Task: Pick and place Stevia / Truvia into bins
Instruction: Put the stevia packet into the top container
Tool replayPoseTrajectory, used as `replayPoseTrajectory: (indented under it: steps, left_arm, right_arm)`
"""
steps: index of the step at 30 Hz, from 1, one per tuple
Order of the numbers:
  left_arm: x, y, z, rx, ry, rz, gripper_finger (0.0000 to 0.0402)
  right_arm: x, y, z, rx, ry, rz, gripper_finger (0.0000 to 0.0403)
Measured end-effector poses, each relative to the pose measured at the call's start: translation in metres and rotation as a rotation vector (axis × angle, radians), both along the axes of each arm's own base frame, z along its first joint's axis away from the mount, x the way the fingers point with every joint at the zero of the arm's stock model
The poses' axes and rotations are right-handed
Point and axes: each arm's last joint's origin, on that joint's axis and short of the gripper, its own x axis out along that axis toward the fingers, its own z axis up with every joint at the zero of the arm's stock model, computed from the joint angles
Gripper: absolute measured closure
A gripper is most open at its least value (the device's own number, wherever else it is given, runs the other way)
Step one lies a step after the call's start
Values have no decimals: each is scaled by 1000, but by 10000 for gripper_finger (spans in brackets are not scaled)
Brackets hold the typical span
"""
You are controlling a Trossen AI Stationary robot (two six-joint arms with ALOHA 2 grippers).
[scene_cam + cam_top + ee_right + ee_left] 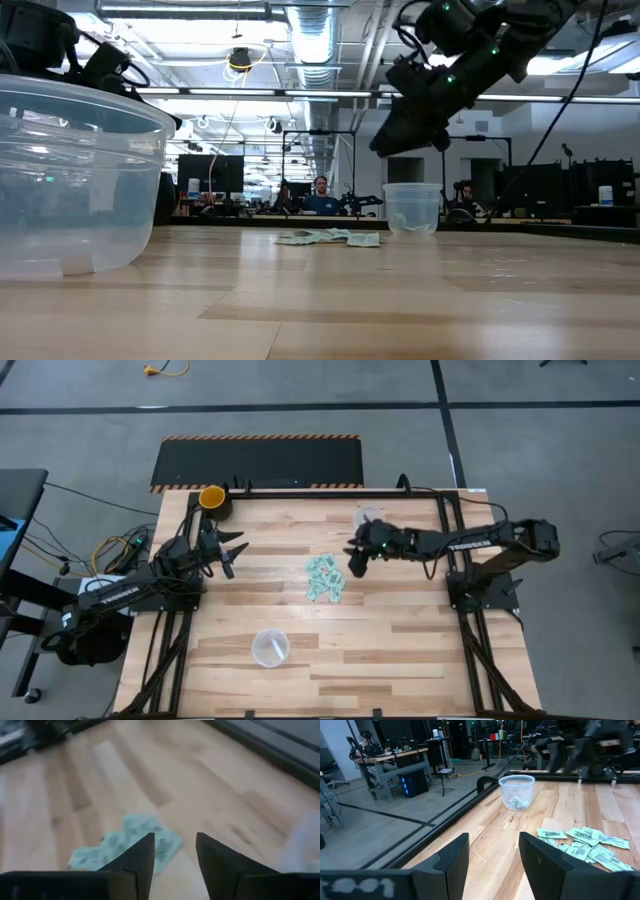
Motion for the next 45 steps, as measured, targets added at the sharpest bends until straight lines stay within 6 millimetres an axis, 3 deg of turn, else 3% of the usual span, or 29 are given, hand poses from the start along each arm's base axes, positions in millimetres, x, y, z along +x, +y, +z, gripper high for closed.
replayPoseTrajectory:
  steps: [7, 14, 22, 28, 39, 45]
  left_arm:
    - [0, 0, 0, 0, 0, 0, 239]
    - [0, 0, 0, 0, 0, 0, 239]
    - [0, 0, 0, 0, 0, 0, 239]
    - [0, 0, 0, 0, 0, 0, 239]
    - [0, 0, 0, 0, 0, 0, 239]
    - [0, 0, 0, 0, 0, 0, 239]
  right_arm:
    - [24, 27, -29, -22, -2, 113, 270]
    - [31, 46, -68, -38, 139, 212, 276]
    - [32, 70, -77, -54, 172, 374, 276]
    - [31, 77, -79, -98, 185, 433, 274]
    - [42, 76, -116, -122, 208, 429, 276]
    - [43, 76, -120, -128, 197, 423, 299]
